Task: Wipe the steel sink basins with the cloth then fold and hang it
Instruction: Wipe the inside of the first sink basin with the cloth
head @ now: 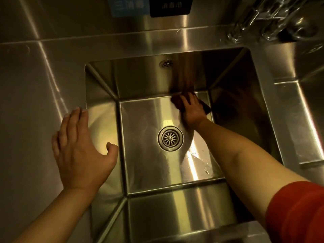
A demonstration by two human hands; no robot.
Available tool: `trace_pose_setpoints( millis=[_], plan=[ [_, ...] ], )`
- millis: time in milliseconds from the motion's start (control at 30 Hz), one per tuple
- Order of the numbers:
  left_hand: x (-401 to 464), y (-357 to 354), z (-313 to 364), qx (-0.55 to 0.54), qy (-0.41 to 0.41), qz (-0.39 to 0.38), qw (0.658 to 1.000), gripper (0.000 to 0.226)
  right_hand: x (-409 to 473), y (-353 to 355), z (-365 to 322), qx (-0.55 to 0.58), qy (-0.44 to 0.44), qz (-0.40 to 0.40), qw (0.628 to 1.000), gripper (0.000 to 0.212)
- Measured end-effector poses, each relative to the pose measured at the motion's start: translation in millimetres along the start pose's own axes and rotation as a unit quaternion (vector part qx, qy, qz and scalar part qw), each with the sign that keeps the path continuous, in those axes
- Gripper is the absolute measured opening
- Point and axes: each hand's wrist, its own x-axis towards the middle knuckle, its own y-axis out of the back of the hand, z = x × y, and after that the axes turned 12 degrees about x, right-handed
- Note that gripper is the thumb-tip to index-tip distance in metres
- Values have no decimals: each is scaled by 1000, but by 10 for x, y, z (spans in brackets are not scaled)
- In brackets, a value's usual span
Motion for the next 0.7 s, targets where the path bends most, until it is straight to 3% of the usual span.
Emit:
trace_pose_setpoints(
  millis=[133,267,400,533,600,700],
  plan=[
    [-11,28,30,-7,6,0,1000,98,-203,64,255,-20,-48,-19,998,84],
    [-25,17,36,-14,7,7,1000,96,-705,-47,450,-58,-26,-76,995,86],
    [-20,-32,8,-11,3,21,1000,96,-1308,-262,600,-146,132,-211,957,87],
    [-21,-44,1,-11,6,26,1000,94,-1711,-508,611,-207,324,-330,862,81],
    [-30,-36,13,-11,6,26,1000,94,-1770,-633,529,-214,388,-356,823,84],
    [-31,-12,24,-16,1,23,1000,94,-1726,-833,260,-219,433,-358,798,80]
  ],
)
